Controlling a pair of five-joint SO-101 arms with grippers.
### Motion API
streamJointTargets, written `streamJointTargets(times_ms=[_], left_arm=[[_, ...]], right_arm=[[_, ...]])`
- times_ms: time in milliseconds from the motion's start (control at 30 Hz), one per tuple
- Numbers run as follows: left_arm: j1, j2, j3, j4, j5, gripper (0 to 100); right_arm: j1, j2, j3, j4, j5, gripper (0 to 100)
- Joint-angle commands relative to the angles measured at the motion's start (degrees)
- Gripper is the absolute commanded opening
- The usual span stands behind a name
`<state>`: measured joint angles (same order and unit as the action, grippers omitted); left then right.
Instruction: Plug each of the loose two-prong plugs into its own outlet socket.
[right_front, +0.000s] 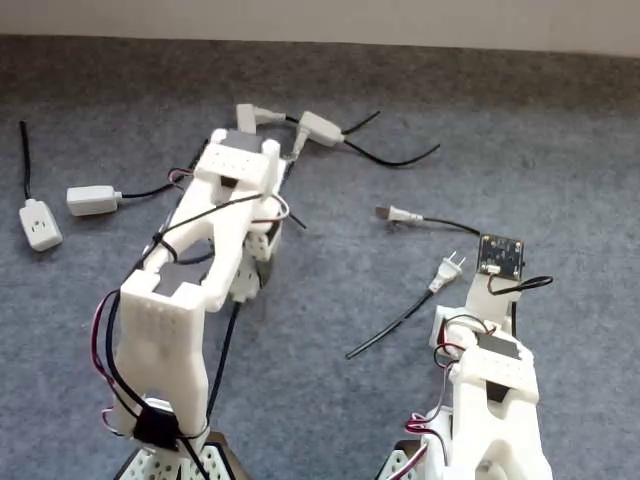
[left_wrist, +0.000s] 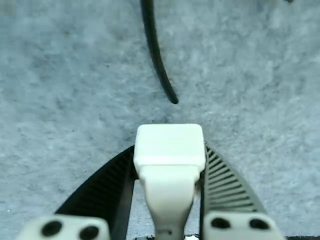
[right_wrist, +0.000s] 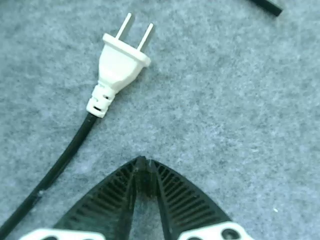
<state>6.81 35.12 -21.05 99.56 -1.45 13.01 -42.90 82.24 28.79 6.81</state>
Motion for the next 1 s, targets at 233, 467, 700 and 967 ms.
streamJointTargets(times_ms=[233,467,700,967], left_arm=[[-3.8,-0.3,-25.2,1.3,3.3,3],[-4.6,-0.1,-38.2,-5.7,8.1,3],[-4.4,5.5,-36.1,-17.3,6.9,6],[-3.1,18.3,-36.1,-25.6,3.1,7]], right_arm=[[-0.7,-0.6,-0.1,-1.2,-0.4,0.6],[-1.0,-0.5,-0.1,-1.2,-0.3,0.6],[-2.2,-0.5,-0.1,-1.2,-0.3,0.6],[-2.2,-0.5,-0.1,-1.2,-0.3,0.6]])
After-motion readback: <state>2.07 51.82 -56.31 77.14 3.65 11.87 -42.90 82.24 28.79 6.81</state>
